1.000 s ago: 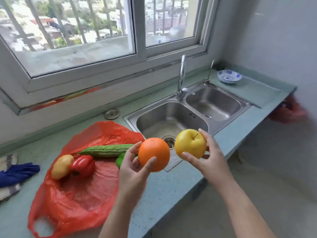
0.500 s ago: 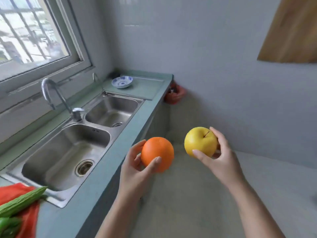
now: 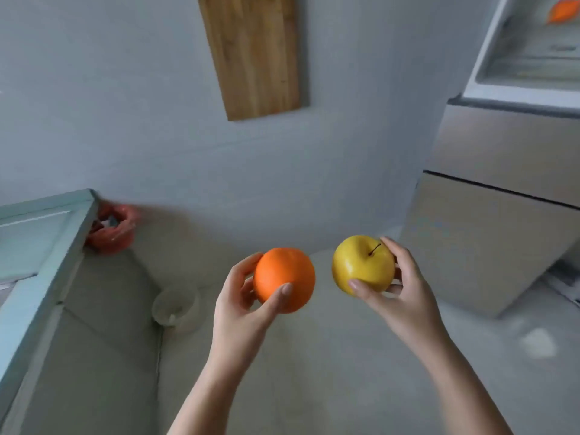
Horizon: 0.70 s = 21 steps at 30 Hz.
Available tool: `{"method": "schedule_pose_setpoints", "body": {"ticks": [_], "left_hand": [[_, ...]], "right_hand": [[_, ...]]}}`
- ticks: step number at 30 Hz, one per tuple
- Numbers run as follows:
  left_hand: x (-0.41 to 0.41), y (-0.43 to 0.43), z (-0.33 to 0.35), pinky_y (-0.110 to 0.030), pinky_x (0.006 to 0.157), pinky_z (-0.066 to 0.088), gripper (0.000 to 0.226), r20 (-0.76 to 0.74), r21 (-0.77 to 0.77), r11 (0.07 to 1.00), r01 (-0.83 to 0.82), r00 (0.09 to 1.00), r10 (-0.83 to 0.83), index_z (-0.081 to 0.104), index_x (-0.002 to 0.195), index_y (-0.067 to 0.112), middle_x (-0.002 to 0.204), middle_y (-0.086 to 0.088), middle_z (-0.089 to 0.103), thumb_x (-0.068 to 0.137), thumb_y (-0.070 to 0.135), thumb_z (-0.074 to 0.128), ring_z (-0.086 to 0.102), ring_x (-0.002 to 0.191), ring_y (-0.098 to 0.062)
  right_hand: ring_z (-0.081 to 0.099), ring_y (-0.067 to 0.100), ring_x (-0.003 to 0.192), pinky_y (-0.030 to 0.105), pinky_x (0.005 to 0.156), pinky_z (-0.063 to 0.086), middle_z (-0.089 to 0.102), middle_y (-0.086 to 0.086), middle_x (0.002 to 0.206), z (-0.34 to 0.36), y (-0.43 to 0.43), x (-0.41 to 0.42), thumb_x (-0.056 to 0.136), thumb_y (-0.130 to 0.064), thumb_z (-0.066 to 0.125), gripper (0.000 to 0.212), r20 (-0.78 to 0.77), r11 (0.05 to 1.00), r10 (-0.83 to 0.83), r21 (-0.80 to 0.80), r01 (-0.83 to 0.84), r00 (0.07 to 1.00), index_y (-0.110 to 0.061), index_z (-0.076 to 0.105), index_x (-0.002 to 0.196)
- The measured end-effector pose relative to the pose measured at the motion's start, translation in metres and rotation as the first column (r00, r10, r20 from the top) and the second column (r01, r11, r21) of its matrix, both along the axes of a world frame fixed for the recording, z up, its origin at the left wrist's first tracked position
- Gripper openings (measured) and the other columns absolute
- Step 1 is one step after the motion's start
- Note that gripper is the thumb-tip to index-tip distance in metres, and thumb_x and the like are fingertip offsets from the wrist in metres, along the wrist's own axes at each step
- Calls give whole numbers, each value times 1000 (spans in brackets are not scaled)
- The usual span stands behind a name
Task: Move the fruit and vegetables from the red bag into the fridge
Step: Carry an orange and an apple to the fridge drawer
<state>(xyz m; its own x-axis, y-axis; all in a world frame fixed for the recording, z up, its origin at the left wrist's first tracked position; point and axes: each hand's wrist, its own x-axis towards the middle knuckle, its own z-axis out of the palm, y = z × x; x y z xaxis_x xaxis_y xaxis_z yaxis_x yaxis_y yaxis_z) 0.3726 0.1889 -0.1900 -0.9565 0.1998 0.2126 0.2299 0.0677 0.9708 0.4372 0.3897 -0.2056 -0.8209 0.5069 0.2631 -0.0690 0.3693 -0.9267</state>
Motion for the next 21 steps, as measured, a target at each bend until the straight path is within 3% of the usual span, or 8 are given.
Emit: {"method": "schedule_pose_setpoints", "body": {"ticks": [4,10,17,21], "left_hand": [[-20,72,-9,-14,67,50,57,18,5,985,172,985,-172,56,102,38,101,9,64,49,52,71,63,88,1],[-70,172,-19,-16,68,50,55,34,30,939,343,939,-344,56,100,41,103,7,63,48,53,71,63,88,-2],[-167,276,-13,-12,65,49,58,66,122,894,432,895,-441,55,103,37,106,7,61,48,51,69,61,87,2],[-214,328,0,-11,62,48,59,69,147,850,505,852,-519,54,104,36,107,10,59,48,51,68,60,88,4]], "right_hand": [[55,13,108,26,81,49,51,-6,126,-7,54,11,47,-61,67,74,23,985,-166,-50,167,986,-50,40,115],[52,4,108,10,75,46,49,-11,126,-3,130,-17,47,-61,66,79,36,946,-321,-24,322,946,-46,40,120],[56,12,107,22,80,48,51,-8,126,16,216,-96,47,-60,69,73,49,904,-426,-18,427,904,-56,39,114],[53,8,109,16,79,44,50,-11,127,33,257,-135,52,-54,73,75,8,870,-492,38,491,871,-53,38,118]]}}
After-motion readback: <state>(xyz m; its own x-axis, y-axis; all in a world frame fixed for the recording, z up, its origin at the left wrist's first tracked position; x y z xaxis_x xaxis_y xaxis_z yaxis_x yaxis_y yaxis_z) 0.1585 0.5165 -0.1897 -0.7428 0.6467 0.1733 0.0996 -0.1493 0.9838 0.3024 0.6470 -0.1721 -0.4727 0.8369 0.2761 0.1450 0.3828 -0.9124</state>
